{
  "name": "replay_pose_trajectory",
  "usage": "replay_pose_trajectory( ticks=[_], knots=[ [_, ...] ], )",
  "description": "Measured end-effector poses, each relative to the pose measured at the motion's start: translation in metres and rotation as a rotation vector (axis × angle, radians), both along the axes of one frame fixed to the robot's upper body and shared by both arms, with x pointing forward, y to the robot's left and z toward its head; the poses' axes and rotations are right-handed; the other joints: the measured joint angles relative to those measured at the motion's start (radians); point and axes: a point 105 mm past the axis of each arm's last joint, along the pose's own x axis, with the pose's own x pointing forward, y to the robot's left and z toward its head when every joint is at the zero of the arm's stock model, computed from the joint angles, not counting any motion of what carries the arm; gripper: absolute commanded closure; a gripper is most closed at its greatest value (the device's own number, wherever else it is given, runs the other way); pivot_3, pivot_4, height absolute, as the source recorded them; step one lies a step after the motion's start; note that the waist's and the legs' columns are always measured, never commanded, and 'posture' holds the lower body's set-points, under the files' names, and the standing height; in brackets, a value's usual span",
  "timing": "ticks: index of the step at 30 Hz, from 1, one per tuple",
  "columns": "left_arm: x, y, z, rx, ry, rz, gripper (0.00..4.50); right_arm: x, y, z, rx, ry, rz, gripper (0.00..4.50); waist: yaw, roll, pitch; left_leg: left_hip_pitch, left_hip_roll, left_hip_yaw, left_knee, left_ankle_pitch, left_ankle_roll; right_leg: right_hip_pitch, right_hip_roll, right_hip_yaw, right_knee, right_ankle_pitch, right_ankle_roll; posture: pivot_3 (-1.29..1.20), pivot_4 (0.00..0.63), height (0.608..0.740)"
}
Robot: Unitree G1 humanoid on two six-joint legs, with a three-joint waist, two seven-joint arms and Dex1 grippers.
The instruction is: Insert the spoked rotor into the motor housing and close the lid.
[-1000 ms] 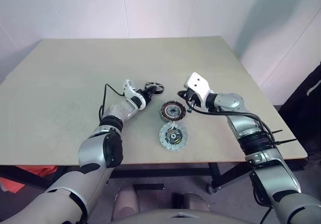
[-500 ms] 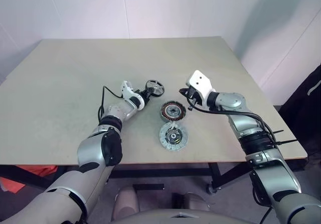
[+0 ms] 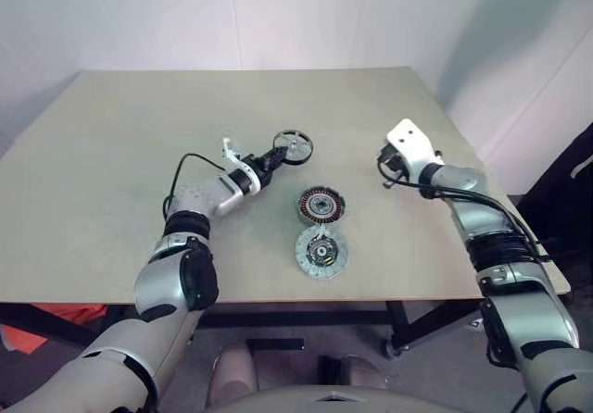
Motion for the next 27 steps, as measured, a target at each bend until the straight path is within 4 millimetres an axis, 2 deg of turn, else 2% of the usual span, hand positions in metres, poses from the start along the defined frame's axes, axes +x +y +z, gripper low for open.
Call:
replay_pose_trajectory(
  ticks=[4,10,12,22,27],
  knots=[
    [-0.029,-0.012,-0.009,-0.029,0.054,-0.118,4.08,0.0,-0.01,-0.008,0.001,0.015,-0.055,4.5,-0.001,0.0,0.0,-0.001,0.0,0.001,0.0,-0.001,0.002,-0.001,0.0,0.0,0.0,0.0,0.0,0.0,0.0,0.74],
    [-0.057,-0.044,-0.007,-0.066,0.085,-0.26,4.08,0.003,-0.002,-0.008,0.016,0.003,-0.052,4.5,0.001,0.0,0.0,0.0,0.0,0.001,0.002,-0.001,0.002,0.001,0.0,0.0,0.0,0.0,0.0,0.0,0.0,0.74],
    [-0.059,-0.049,-0.007,-0.069,0.098,-0.279,4.08,0.003,0.0,-0.008,0.02,0.003,-0.048,4.5,0.0,0.0,0.0,0.0,0.0,0.001,0.002,-0.001,0.002,0.001,0.0,0.0,0.0,0.0,0.0,0.0,0.0,0.74],
    [-0.06,-0.048,-0.018,-0.013,0.155,-0.273,4.08,0.003,-0.003,-0.006,0.014,-0.002,-0.052,4.5,-0.001,0.0,0.0,-0.001,0.0,0.001,0.002,-0.001,0.002,0.001,0.001,0.0,-0.002,0.0,0.0,0.0,0.0,0.74],
    [-0.064,-0.047,-0.031,0.013,0.208,-0.267,4.08,0.003,-0.003,-0.006,0.014,-0.003,-0.053,4.5,-0.001,0.0,0.0,-0.001,0.0,0.001,0.002,-0.001,0.002,0.001,0.001,0.0,-0.002,0.0,0.001,0.0,0.0,0.74]
  ],
)
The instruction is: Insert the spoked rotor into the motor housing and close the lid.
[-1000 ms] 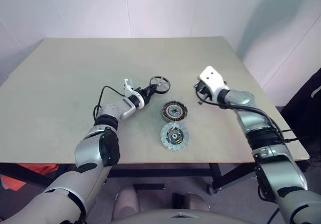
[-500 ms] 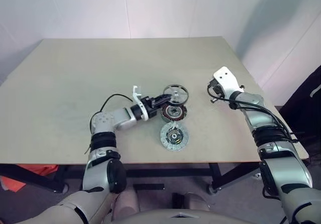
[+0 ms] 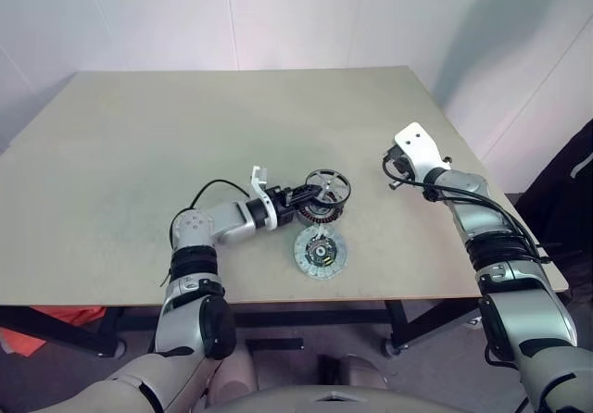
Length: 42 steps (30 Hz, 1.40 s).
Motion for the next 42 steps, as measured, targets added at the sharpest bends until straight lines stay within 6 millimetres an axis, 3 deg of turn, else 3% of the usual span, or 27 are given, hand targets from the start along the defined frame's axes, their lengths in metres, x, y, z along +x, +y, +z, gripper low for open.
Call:
replay_pose_trajectory(
  ticks=[3,18,26,37,42],
  knots=[
    [-0.003,0.001,-0.008,0.011,0.029,0.005,4.08,0.0,0.0,0.0,0.0,-0.001,-0.002,4.5,0.0,0.0,0.0,0.0,0.0,0.0,0.0,0.0,0.0,0.0,0.0,0.0,0.0,0.0,0.0,0.0,0.0,0.74],
    [-0.006,0.008,-0.012,0.047,0.028,0.026,4.08,0.0,0.0,0.0,0.0,-0.002,-0.003,4.5,-0.001,0.0,0.0,0.0,0.0,0.0,0.0,0.0,0.0,0.0,0.0,0.0,0.0,0.0,0.0,0.0,0.0,0.74],
    [-0.006,0.007,-0.003,0.039,-0.022,0.024,1.51,0.0,0.001,0.0,0.001,-0.002,-0.001,4.5,0.0,0.0,0.0,0.003,0.0,0.0,0.0,0.0,0.0,0.003,0.0,0.0,0.0,0.0,0.0,0.0,0.0,0.74],
    [0.0,0.039,-0.004,0.115,-0.053,0.087,1.51,0.0,0.002,0.0,0.003,0.002,0.008,4.5,-0.005,0.0,0.0,0.003,0.001,0.0,0.0,0.0,-0.001,0.003,0.001,0.0,0.0,0.0,0.001,0.0,0.0,0.74],
    [0.005,0.059,0.001,0.144,-0.078,0.135,1.51,0.0,0.016,0.009,0.022,-0.022,0.067,4.5,-0.024,0.0,0.0,0.001,0.001,0.0,0.0,0.0,-0.001,0.0,0.002,0.0,0.0,0.0,0.001,0.0,0.0,0.74]
  ],
)
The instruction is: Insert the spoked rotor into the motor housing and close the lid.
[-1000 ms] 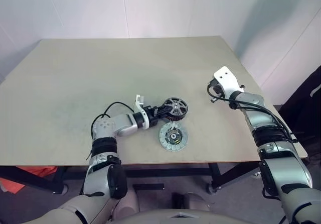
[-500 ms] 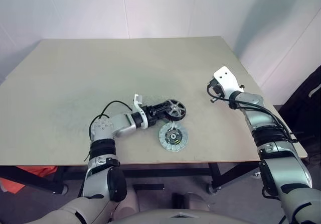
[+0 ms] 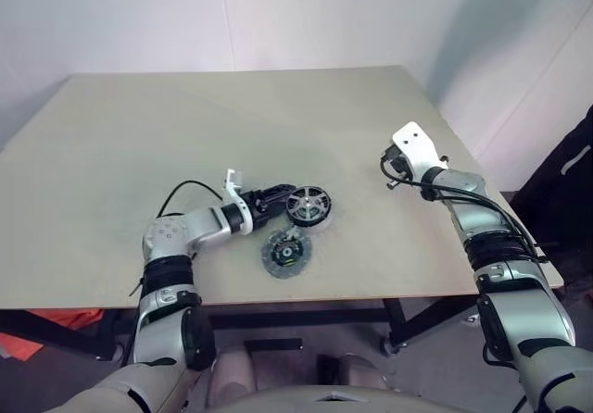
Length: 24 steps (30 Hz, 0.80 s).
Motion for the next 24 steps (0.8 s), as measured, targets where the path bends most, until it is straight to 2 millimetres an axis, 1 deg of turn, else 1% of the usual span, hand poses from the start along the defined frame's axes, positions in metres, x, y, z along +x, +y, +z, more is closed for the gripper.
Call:
replay_pose_trajectory(
  ticks=[1,3,4,6,8,11,15,18,22,24],
  knots=[
    [0.001,0.001,0.001,0.0,-0.005,0.006,1.51,0.0,0.004,0.003,0.007,-0.007,0.016,4.5,-0.003,0.0,0.0,0.0,0.0,0.0,0.0,0.0,0.0,0.0,0.0,0.0,0.0,0.0,0.0,0.0,0.0,0.74],
    [0.001,0.0,0.003,-0.008,-0.017,0.01,1.51,-0.001,0.018,0.012,0.034,-0.032,0.076,4.5,-0.004,0.0,0.0,0.0,0.0,0.0,0.0,0.0,0.0,0.0,0.0,0.0,0.0,0.0,0.0,0.0,0.0,0.74],
    [0.001,-0.003,0.004,-0.013,-0.024,0.017,1.51,-0.003,0.029,0.018,0.056,-0.047,0.119,4.5,-0.003,0.0,0.0,0.0,0.0,0.0,0.0,0.0,0.0,0.0,0.0,0.0,0.0,0.0,0.0,0.0,0.0,0.74],
    [0.001,-0.005,0.005,-0.014,-0.027,0.025,1.51,-0.006,0.037,0.022,0.072,-0.058,0.156,4.5,-0.001,0.0,0.0,0.0,0.0,0.0,0.0,0.0,0.0,0.0,0.0,0.0,0.0,0.0,0.0,0.0,0.0,0.74],
    [0.0,-0.007,0.007,-0.028,-0.034,0.035,1.51,-0.009,0.041,0.022,0.077,-0.052,0.176,4.5,0.002,0.0,0.0,-0.001,0.0,0.0,0.0,0.0,0.0,0.001,-0.001,0.0,-0.001,0.0,0.0,0.0,0.0,0.74],
    [0.0,-0.011,0.015,-0.051,-0.056,0.041,1.51,-0.012,0.048,0.019,0.097,-0.036,0.205,4.5,0.005,0.0,0.0,-0.001,-0.001,0.0,0.0,0.0,0.0,0.001,-0.001,0.0,-0.001,0.0,0.0,0.0,0.0,0.74],
    [-0.002,-0.019,0.026,-0.081,-0.074,0.021,1.51,-0.028,0.071,0.017,0.191,-0.004,0.326,4.5,0.005,0.0,0.0,-0.001,0.0,0.0,0.0,0.0,0.001,0.001,0.0,0.0,-0.001,0.0,0.0,0.0,0.0,0.74],
    [0.002,-0.011,0.034,-0.062,-0.102,0.043,1.51,-0.041,0.084,0.019,0.241,0.006,0.414,4.5,0.003,0.0,0.0,0.0,0.0,0.0,0.0,0.0,0.001,0.001,0.0,0.0,-0.001,0.0,0.0,0.0,0.0,0.74],
    [0.01,0.011,0.037,-0.023,-0.116,0.133,1.51,-0.057,0.103,0.027,0.305,0.007,0.52,4.5,0.001,0.0,0.0,0.0,0.0,0.0,0.0,0.0,0.0,0.001,0.0,0.0,-0.001,0.0,0.0,0.0,0.0,0.74],
    [0.016,0.026,0.037,-0.005,-0.121,0.203,1.51,-0.063,0.117,0.027,0.326,0.013,0.561,4.5,0.001,0.0,0.0,0.001,0.0,-0.001,0.0,0.0,0.0,0.002,0.0,0.0,-0.001,0.0,0.0,0.0,0.0,0.74]
  ],
)
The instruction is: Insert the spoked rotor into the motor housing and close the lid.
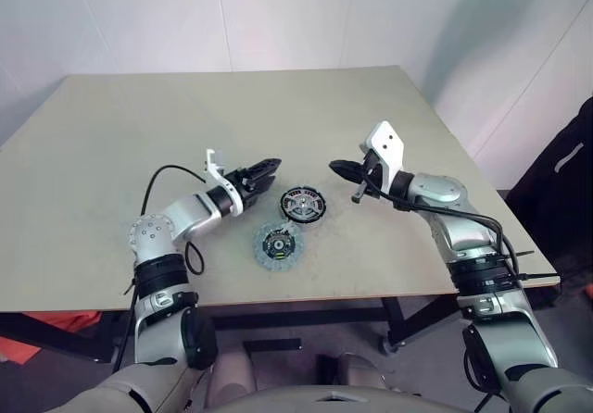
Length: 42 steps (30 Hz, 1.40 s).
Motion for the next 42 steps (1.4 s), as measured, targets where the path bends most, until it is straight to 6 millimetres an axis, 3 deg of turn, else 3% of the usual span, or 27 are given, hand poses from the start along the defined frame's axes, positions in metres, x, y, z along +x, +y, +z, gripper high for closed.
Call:
replay_pose_trajectory(
  ticks=[7,10,12,22,29,33,36,40,42],
  knots=[
    [0.014,0.05,-0.01,0.035,0.035,0.206,1.51,-0.013,0.035,-0.022,0.04,0.103,0.071,4.5,0.0,0.0,0.0,0.0,0.0,-0.001,0.0,0.0,-0.001,0.0,0.0,0.0,0.0,0.0,0.0,0.0,0.0,0.74],
    [0.015,0.064,-0.017,0.048,0.057,0.26,1.51,-0.021,0.047,-0.05,0.043,0.225,0.082,4.5,0.002,0.0,0.0,0.0,0.0,-0.002,-0.001,0.0,-0.001,0.002,0.0,-0.001,-0.002,0.0,0.0,0.0,0.0,0.74],
    [0.015,0.072,-0.022,0.054,0.07,0.289,1.51,-0.022,0.043,-0.07,0.016,0.285,0.053,4.5,0.004,0.0,0.0,-0.001,-0.001,-0.002,0.0,0.001,-0.002,0.002,-0.001,-0.001,-0.002,0.0,0.0,0.0,0.0,0.74],
    [0.019,0.102,-0.047,0.061,0.123,0.381,1.51,-0.013,0.031,-0.062,-0.023,0.247,0.028,4.5,0.005,-0.001,0.0,0.006,0.0,-0.002,-0.001,0.001,-0.002,0.008,-0.001,-0.002,-0.002,-0.002,0.005,0.0,0.0,0.74],
    [0.023,0.095,-0.054,0.067,0.107,0.356,1.51,-0.006,0.03,-0.007,-0.116,0.012,0.135,4.5,0.005,-0.001,0.0,0.006,0.0,-0.002,-0.002,0.001,-0.002,0.008,-0.001,-0.002,-0.002,0.0,0.002,0.0,0.0,0.74],
    [0.024,0.093,-0.058,0.066,0.102,0.353,1.51,-0.011,0.029,-0.018,-0.329,-0.061,0.269,4.5,0.004,-0.001,0.0,0.005,0.0,-0.002,-0.002,0.001,-0.002,0.008,-0.001,-0.002,-0.003,0.0,0.002,0.0,0.0,0.74],
    [0.024,0.092,-0.058,0.065,0.093,0.35,1.47,-0.015,0.026,-0.022,-0.445,-0.086,0.401,3.88,0.004,-0.001,0.0,0.005,0.0,-0.002,-0.001,0.0,-0.001,0.007,-0.001,-0.002,-0.002,0.0,0.002,0.0,0.0,0.74],
    [0.024,0.092,-0.059,0.06,0.085,0.353,1.47,0.004,0.023,-0.003,-0.596,-0.223,0.445,2.56,-0.001,-0.001,0.0,0.004,0.0,-0.002,0.0,0.001,-0.001,0.006,-0.001,-0.002,-0.001,0.0,0.001,0.0,0.0,0.74],
    [0.024,0.09,-0.059,0.053,0.078,0.354,1.47,0.015,0.025,0.009,-0.704,-0.314,0.491,2.56,-0.003,-0.001,0.0,0.004,0.0,-0.002,0.0,0.001,-0.001,0.006,-0.001,-0.002,0.0,0.0,0.001,0.0,0.0,0.74]
  ],
)
